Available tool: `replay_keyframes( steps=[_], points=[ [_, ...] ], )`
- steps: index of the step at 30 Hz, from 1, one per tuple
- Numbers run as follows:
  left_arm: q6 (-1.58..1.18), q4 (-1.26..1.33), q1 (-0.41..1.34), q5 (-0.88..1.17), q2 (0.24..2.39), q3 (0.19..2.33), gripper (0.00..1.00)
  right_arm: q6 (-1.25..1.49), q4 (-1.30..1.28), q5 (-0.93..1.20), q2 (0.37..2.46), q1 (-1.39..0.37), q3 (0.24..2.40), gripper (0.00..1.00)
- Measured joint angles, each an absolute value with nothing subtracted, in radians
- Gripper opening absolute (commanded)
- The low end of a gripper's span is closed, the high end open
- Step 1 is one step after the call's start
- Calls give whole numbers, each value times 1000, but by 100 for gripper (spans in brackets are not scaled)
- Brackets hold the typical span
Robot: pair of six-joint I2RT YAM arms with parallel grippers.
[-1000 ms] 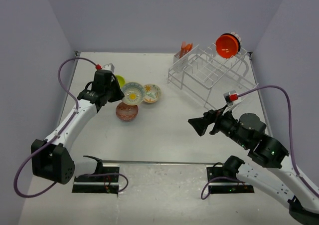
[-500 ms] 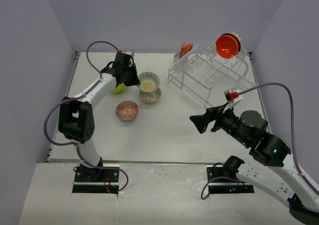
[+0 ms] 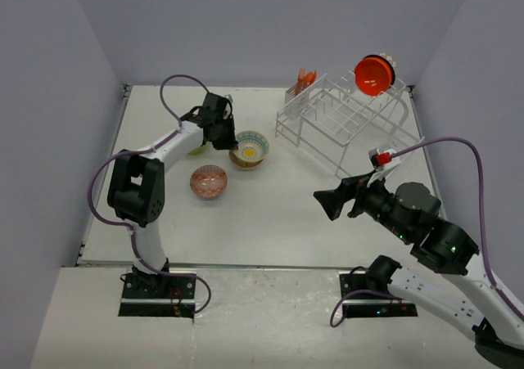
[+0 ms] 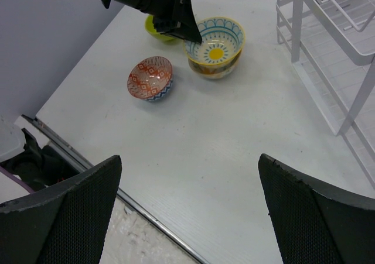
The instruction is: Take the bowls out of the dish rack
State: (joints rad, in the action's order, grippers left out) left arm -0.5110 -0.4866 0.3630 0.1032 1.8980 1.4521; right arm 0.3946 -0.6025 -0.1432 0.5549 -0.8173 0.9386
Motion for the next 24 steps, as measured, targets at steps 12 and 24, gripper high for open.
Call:
replay_keyframes(
  steps=[12,24],
  points=[
    [-504,-486,367,97,1899,1441,8,389,-614,-143,554,-817,939,99],
    [-504,-485,367,84,1900,1441,15,389,-614,-139,554,-817,939,99]
  ],
)
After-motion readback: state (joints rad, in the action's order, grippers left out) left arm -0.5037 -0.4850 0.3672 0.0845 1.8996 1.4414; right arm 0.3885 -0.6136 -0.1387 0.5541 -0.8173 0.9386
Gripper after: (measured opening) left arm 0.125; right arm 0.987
